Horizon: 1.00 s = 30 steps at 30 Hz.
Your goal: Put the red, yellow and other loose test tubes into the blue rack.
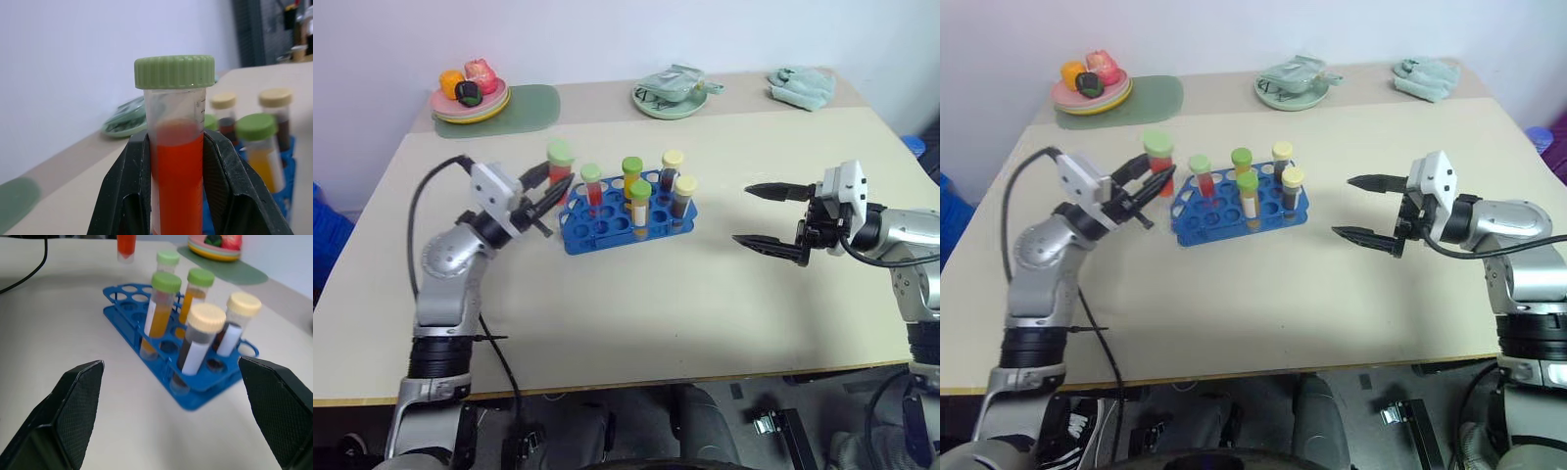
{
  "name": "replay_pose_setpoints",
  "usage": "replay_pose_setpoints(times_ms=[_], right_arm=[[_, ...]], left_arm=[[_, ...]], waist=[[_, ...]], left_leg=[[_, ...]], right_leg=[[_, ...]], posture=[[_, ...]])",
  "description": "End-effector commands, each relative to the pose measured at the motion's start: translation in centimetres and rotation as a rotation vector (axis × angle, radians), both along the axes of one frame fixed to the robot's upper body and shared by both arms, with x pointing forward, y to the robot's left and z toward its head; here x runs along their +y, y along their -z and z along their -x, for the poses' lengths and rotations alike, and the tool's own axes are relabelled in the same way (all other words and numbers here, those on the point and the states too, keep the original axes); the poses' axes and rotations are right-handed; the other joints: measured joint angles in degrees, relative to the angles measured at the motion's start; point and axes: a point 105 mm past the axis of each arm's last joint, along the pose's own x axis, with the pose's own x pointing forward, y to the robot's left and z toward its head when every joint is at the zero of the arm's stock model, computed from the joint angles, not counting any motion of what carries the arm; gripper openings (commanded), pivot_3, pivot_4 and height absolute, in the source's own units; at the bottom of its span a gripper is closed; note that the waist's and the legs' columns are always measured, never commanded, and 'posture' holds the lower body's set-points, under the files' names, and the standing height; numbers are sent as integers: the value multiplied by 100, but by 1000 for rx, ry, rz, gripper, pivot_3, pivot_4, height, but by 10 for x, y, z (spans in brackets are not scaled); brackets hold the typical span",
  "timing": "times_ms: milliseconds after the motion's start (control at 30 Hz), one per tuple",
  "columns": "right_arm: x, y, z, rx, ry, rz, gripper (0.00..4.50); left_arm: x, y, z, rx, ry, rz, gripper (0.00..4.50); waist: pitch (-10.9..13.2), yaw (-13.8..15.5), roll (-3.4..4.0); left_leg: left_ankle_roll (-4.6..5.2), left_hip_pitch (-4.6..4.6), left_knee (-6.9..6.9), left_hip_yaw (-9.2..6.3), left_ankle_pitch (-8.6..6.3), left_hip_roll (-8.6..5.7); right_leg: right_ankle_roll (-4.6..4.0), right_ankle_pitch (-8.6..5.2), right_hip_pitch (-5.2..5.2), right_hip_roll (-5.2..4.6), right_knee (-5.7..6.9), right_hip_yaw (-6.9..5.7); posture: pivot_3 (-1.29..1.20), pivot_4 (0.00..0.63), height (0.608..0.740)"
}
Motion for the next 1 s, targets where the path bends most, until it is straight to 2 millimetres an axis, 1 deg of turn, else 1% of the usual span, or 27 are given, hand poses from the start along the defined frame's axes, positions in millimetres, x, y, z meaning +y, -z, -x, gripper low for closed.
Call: replay_pose_setpoints(times_ms=[33, 100, 233, 433, 567, 700, 933, 1000], right_arm=[[-2, -17, 6, -65, 6, 9, 4500], [-3, -17, 8, -63, 12, 8, 4500], [-5, -18, 10, -61, 20, 15, 4500], [-8, -18, 12, -63, 32, 26, 4500], [-9, -17, 13, -65, 38, 28, 4500], [-11, -17, 14, -66, 43, 30, 4500], [-13, -17, 14, -69, 50, 36, 4500], [-12, -18, 13, -71, 48, 30, 4500]], left_arm=[[-5, 11, 3, -51, -10, -18, 1107], [-10, 17, 2, -52, -2, -13, 1107], [-22, 23, -3, -54, 9, -6, 1107], [-43, 21, -5, -62, 54, 14, 1107], [-50, 21, -6, -58, 62, 26, 1107], [-51, 28, -5, -34, 63, 23, 1107], [-45, 30, -3, -16, 47, 34, 1107], [-45, 33, -2, -3, 49, 30, 1107]], waist=[[-1, 3, 2], [-1, 4, 2], [-1, 19, 1], [-2, 15, 1], [-2, 7, 1], [-2, 8, 1], [-2, 11, 1], [-2, 14, 1]], left_leg=[[0, 2, -2, 1, 0, 1], [0, 4, -3, 5, 0, 4], [3, 3, -1, 12, -2, 4], [5, 3, 0, 14, -3, 4], [5, 3, 0, 16, -2, 5], [5, 4, -1, 17, -2, 7], [6, 5, -1, 18, -3, 7], [5, 5, -1, 18, -3, 7]], right_leg=[[0, 0, 0, 0, 0, 0], [0, 0, 1, 3, 0, 0], [-1, 2, 2, 1, -2, 1], [0, 2, 3, 1, -3, 1], [0, 3, 3, 1, -3, 1], [0, 3, 3, 3, -3, 1], [0, 3, 3, 3, -3, 2], [0, 3, 4, 2, -3, 2]], posture=[[0, 150, 740], [0, 150, 740], [0, 150, 740], [0, 150, 740], [0, 150, 740], [0, 150, 740], [0, 150, 740], [0, 150, 740]])
